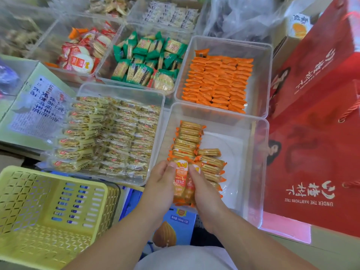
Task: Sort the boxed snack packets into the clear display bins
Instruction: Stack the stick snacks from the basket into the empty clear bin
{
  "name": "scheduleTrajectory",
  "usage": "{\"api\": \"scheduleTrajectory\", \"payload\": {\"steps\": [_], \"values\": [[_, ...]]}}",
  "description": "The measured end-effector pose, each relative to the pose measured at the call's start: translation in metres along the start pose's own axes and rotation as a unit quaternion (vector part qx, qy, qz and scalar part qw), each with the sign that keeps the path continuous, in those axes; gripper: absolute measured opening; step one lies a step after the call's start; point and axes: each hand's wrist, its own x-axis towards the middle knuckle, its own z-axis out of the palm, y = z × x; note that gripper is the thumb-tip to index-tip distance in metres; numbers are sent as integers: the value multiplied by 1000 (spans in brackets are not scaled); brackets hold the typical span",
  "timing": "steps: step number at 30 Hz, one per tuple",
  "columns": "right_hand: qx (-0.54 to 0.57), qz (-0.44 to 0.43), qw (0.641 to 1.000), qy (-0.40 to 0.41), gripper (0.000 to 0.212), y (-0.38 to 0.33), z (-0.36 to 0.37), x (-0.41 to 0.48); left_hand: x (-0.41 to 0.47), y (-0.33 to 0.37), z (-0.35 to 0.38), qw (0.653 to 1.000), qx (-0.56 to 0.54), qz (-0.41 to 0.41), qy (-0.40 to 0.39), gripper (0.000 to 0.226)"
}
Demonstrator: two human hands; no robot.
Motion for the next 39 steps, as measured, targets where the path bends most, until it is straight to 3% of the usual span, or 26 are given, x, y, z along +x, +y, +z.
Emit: {"api": "scheduleTrajectory", "payload": {"steps": [7, 12, 14, 16, 17, 19, 22, 25, 28, 30, 32, 39], "values": [[41, -8, 999, 2, 50, -9, -7, 3, 9, -4, 21, 1000, 7, 1, -26, 41], [-7, -63, 998, -12, 55, -15, -20, 13, 27, -5, 34, 997, 58, 8, -53, 32], [0, -77, 997, 16, 54, -23, -33, 19, 44, -5, 39, 995, 67, 6, -69, 30], [-23, -107, 989, 95, 59, -36, -47, 28, 66, -7, 45, 986, 147, 46, -64, 23], [-56, -120, 979, 154, 61, -43, -54, 33, 79, -9, 48, 969, 226, 84, -58, 23], [-145, -150, 939, 272, 61, -55, -69, 46, 103, -16, 54, 897, 408, 149, -82, 42], [-328, -175, 850, 373, 82, -68, -84, 67, 129, -26, 69, 804, 548, 148, -180, 72], [-543, -154, 726, 394, 108, -73, -90, 90, 147, -34, 83, 748, 607, 158, -216, 81], [-638, -159, 655, 372, 108, -77, -94, 106, 154, -34, 88, 699, 655, 167, -234, 70], [-673, -156, 630, 353, 101, -79, -98, 112, 156, -36, 86, 651, 690, 181, -259, 70], [-700, -154, 618, 325, 96, -80, -102, 115, 159, -38, 81, 632, 698, 196, -276, 71], [-709, -114, 646, 259, 65, -81, -105, 125, 155, -46, 73, 652, 677, 231, -252, 76]]}}
